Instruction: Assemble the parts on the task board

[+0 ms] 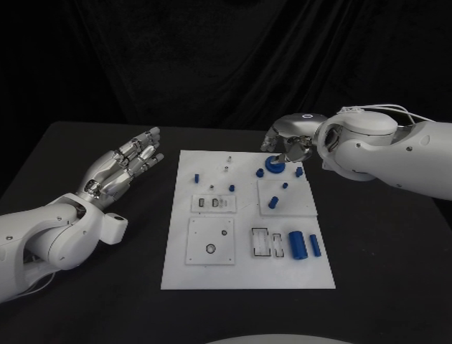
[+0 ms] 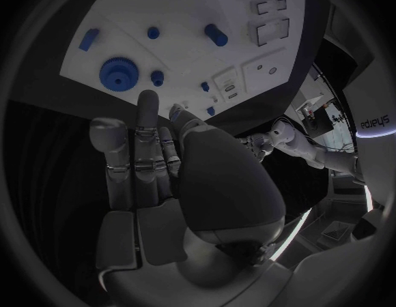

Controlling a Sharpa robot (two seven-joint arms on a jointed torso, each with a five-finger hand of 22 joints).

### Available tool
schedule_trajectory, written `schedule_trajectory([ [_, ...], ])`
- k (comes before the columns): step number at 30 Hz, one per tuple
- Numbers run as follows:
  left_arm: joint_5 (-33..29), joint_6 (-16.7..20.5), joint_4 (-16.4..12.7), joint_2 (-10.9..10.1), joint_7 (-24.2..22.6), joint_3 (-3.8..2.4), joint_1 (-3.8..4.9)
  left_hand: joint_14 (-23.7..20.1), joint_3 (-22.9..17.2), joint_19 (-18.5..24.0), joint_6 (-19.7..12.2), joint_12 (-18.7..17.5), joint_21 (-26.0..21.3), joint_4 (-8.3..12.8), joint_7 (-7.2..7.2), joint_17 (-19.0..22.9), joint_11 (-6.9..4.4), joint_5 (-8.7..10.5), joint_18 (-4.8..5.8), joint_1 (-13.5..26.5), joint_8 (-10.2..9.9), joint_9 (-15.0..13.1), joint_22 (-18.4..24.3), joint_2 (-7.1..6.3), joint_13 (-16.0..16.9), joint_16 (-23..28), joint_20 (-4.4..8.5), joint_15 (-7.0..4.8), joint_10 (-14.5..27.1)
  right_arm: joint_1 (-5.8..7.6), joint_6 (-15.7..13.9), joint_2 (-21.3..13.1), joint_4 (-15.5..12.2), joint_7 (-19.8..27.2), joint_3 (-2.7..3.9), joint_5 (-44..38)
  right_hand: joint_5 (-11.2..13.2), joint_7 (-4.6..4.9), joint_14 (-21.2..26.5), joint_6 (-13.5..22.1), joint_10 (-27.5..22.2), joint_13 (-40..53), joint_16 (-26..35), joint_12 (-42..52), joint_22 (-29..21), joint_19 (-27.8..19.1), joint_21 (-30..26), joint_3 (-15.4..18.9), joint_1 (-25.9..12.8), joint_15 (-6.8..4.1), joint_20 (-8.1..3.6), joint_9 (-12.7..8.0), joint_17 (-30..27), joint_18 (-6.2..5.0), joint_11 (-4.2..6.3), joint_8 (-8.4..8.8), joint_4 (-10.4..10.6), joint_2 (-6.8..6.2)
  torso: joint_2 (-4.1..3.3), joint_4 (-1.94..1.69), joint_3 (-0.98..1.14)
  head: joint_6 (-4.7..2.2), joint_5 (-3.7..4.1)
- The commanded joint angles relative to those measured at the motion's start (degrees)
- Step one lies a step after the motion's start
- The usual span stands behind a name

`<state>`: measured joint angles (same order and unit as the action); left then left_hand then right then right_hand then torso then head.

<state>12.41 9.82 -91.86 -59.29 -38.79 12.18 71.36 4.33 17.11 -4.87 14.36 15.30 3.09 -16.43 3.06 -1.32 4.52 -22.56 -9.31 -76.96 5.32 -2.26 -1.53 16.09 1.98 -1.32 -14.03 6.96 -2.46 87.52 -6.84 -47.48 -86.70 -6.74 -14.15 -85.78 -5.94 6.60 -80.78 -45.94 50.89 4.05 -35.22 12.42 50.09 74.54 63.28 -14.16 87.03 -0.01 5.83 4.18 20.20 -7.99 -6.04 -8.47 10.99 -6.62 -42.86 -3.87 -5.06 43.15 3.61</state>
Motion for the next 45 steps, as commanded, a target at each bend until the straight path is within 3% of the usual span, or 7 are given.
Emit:
schedule_trajectory([
  [1, 0.1, -0.9, -0.1, 0.2, -6.2, -0.06, 0.18, -0.1, -0.4, -0.1, 0.4, 0.2, 0.2, -0.1, -0.09, 0.1, 0.40, -0.33, -1.08, -0.7, 0.4, 0.0, 0.0, 0.16, 0.1, 0.0, -0.37, 0.31, 0.0, -0.46, -1.8, 0.3, 0.4, 0.3, 0.01, -2.7, 0.3, -0.05, -0.5, 0.0, 0.7, 0.0, -2.0, -0.6, 2.7, 1.0, 1.9, -0.2, -0.8, 0.10, 0.11, 0.0, 1.4, 0.94, 0.02, 0.53, 0.1, -0.10, -1.48, -0.19, -0.17, -0.34, 0.36],
  [7, 0.1, -1.0, -0.4, 0.2, -6.3, -0.06, 0.18, -0.1, -0.5, -0.1, 0.5, 0.2, 0.2, -0.1, -0.13, 0.1, 0.44, -0.52, -1.08, -0.9, 0.5, -0.1, 0.0, 0.19, 0.1, 0.0, -0.38, 0.30, 0.1, -1.24, -2.0, 0.7, 0.9, 0.5, 0.01, -3.7, 0.7, -0.71, -0.8, 0.7, 1.0, 0.1, -5.2, -1.4, 8.0, 3.0, 5.8, -0.1, -1.7, -0.02, 0.05, 0.0, 3.6, 1.73, 0.05, 1.37, -0.1, -0.30, -2.37, -0.14, -0.18, -0.90, 0.45],
  [15, 0.1, -0.1, -0.9, 0.0, -6.2, -0.06, 0.18, -0.2, -0.8, 0.0, 0.6, 0.7, 0.2, 0.0, -0.34, 0.2, 0.74, -1.21, -1.07, -1.4, 0.6, -0.1, 0.0, 0.07, 0.1, 0.1, -0.59, 0.37, -0.1, -2.41, -2.1, 1.3, 1.6, 0.8, 0.01, -4.3, 0.8, -0.62, -0.9, 0.8, 1.4, 0.1, -6.6, -1.7, 10.1, 3.7, 7.3, 0.0, -2.0, 0.15, 0.15, 0.0, 4.6, 2.07, 0.10, 1.68, -0.3, -0.39, -2.69, -0.10, -0.11, -0.51, 0.53],
  [24, 0.1, -0.6, -1.2, 0.0, -6.1, -0.06, 0.18, -0.2, -1.0, 0.1, 0.6, 0.6, 0.2, 0.0, -0.46, 0.2, 0.93, -1.57, -1.07, -1.6, 0.6, 0.0, 0.0, 0.06, 0.1, 0.1, -0.68, 0.47, -0.1, -3.62, -3.8, 2.2, 2.9, 1.4, 0.02, -6.0, -3.1, -0.43, -0.3, -1.7, 2.8, 0.2, -8.7, -2.0, 12.3, 4.1, 8.9, -0.9, -1.6, 0.44, 0.45, 0.5, 5.9, 2.31, 0.02, 0.91, -1.4, -0.08, -3.14, -0.17, -0.17, -0.35, 0.01],
  [29, 0.1, -0.9, -1.1, 0.1, -6.0, -0.06, 0.17, -0.4, -1.0, 0.1, 0.5, 0.5, 0.2, 0.1, -0.53, 0.2, 1.04, -1.73, -1.07, -1.8, 0.6, 0.0, 0.0, 0.00, 0.1, 0.2, -0.72, 0.52, 0.0, -3.94, -4.6, 3.1, 4.1, 1.4, 0.02, -7.1, -4.3, -1.11, -0.1, -2.3, 3.0, 0.1, -9.2, -2.4, 12.7, 4.1, 9.2, -1.5, -1.5, 0.54, 0.54, 0.6, 6.3, 2.33, -0.06, 0.87, -1.8, -0.09, -3.19, -0.18, -0.23, -0.43, -0.30],
  [30, 0.1, -1.0, -1.1, 0.1, -6.0, -0.06, 0.17, -0.4, -1.1, 0.1, 0.5, 0.6, 0.2, 0.1, -0.54, 0.2, 1.08, -1.84, -1.07, -2.0, 0.6, 0.0, 0.0, -0.09, 0.1, 0.2, -0.75, 0.55, 0.0, -3.96, -4.7, 3.2, 4.3, 1.5, 0.02, -7.2, -5.0, -2.04, 0.1, -2.3, 3.1, 0.0, -9.4, -2.6, 13.0, 4.0, 9.3, -1.8, -1.4, 0.63, 0.63, 0.5, 6.5, 2.35, -0.17, 1.06, -2.1, -0.14, -3.19, -0.18, -0.23, -0.43, -0.31],
  [45, 0.1, -1.8, -0.5, 0.5, -5.7, -0.06, 0.16, -0.4, -1.6, 0.0, 0.7, 0.6, 0.3, 0.4, -0.85, 0.2, 1.27, -2.86, -1.11, -3.0, 0.7, -0.1, 0.0, -0.22, 0.1, 0.2, -0.97, 0.73, 0.0, -5.66, -6.8, 5.8, 7.9, 2.8, 0.03, -8.6, -5.1, -3.21, 0.3, -4.6, 4.6, 0.1, -10.2, -2.8, 14.2, 4.2, 10.1, -3.2, -2.0, 0.79, 0.83, 0.8, 7.0, 2.47, -0.25, 0.60, -2.4, 0.06, -3.30, -0.39, -0.22, -0.39, -0.14],
])
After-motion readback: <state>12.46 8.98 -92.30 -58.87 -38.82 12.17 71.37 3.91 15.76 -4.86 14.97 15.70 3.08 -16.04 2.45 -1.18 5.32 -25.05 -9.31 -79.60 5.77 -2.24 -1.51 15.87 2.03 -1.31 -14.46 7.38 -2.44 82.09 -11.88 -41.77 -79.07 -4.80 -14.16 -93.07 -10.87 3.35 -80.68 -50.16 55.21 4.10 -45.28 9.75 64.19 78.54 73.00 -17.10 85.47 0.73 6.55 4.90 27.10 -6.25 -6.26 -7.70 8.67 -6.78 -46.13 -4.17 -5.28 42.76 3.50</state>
